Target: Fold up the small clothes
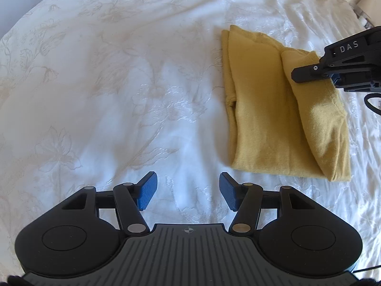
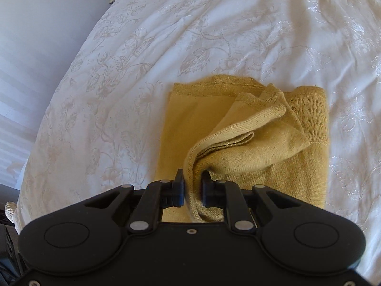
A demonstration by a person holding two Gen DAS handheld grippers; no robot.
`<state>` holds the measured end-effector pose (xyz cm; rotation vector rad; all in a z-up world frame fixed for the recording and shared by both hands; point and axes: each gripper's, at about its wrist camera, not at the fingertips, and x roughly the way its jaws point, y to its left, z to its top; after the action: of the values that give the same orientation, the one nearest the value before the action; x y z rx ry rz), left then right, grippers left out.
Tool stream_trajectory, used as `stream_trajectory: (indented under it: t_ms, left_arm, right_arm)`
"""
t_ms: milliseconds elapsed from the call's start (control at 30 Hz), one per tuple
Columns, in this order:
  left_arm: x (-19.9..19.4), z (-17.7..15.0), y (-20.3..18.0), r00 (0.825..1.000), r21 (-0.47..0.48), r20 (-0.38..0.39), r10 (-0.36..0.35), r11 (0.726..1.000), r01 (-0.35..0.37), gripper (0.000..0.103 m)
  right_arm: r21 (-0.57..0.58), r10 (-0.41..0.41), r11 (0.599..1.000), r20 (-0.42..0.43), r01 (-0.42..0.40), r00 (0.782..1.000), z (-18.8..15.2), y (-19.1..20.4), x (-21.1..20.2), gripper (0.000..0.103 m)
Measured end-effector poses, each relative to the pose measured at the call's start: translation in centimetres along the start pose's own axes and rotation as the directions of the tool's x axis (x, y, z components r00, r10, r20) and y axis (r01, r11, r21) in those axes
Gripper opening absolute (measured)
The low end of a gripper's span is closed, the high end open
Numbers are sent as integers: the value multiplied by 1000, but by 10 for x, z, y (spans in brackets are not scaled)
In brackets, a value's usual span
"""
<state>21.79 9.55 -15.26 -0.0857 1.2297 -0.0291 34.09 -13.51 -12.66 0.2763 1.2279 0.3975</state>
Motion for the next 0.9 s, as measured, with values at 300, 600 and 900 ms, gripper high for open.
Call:
stream_trajectory:
  t_ms: [300, 600, 900]
  left_arm:
    - [2, 3, 32, 1000, -50, -16, -13, 999, 12, 56]
    - [6, 21, 27, 999, -11, -19, -44, 999, 44, 56]
    - [1, 82, 4, 992, 52, 60, -113, 993, 110, 56]
  right_arm:
    - [-7, -30, 1000, -52, 30, 998, 2, 30, 38, 30]
    - [-14, 164, 986, 15, -164, 986, 0, 34, 7, 30]
    - [43, 22, 999, 87, -26, 996, -20, -17, -16, 30]
